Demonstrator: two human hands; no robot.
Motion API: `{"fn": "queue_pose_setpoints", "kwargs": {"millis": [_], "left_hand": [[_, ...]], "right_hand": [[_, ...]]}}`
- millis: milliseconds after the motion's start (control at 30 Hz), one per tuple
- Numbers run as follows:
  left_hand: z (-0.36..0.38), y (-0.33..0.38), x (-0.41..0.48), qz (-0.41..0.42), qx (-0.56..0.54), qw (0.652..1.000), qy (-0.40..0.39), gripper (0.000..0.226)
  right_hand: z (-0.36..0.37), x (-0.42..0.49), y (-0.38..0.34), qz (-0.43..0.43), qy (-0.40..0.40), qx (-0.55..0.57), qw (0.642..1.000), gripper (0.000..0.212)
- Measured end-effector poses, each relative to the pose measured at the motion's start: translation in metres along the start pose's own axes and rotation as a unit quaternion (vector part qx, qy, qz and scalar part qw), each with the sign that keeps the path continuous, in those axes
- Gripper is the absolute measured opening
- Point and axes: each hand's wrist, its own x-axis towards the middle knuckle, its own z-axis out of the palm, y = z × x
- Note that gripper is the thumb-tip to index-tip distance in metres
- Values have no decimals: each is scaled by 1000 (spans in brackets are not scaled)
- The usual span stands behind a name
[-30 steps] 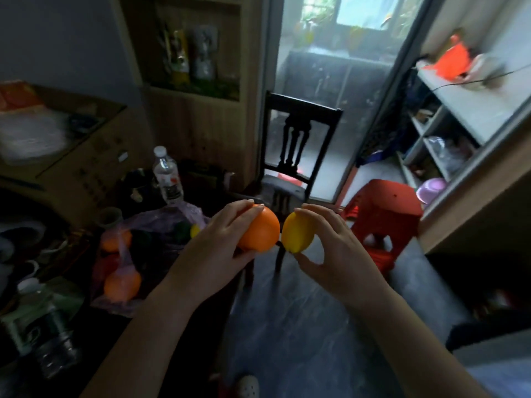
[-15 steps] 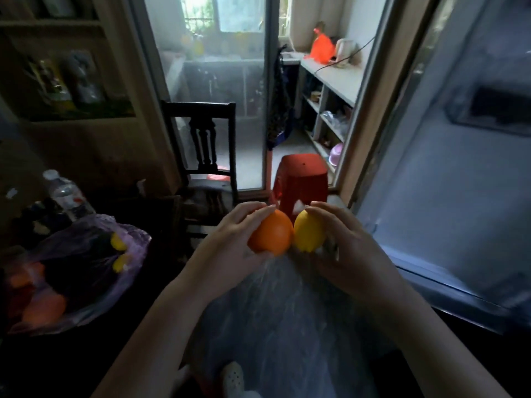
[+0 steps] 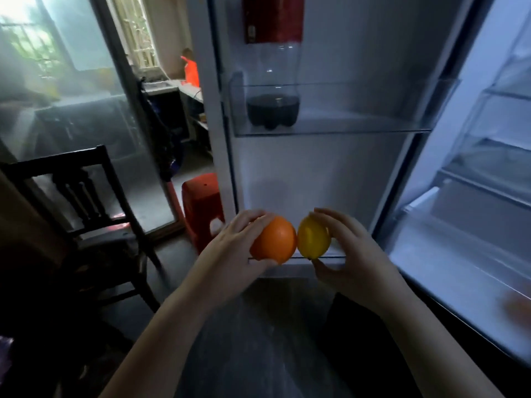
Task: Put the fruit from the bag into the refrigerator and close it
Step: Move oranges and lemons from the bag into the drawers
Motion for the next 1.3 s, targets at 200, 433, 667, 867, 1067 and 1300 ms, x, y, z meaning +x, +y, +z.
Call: {"fn": "queue_pose_setpoints", "kwargs": {"millis": [200, 433, 667, 867, 1067, 1300], "left_hand": [[48, 63, 62, 111, -60, 990, -57, 77], [100, 150, 109, 222, -102, 963, -111, 74], [145, 207, 151, 297, -127, 932, -162, 75], [200, 253, 198, 362, -152, 896, -210, 72], [246, 297, 243, 412, -160, 869, -225, 70], [287, 325, 267, 425, -170, 840, -291, 74]], "right_hand": [[-55, -59, 52, 71, 94, 2, 993, 74], [-111, -130, 94, 178, 144, -41, 973, 69], [-145, -172, 127, 238, 182, -72, 951, 68], [-174, -200, 173, 294, 197, -99, 930, 65], [-209, -216, 220, 339, 179, -106, 917, 63], [-236, -243, 258, 352, 133, -71, 924, 63]]}}
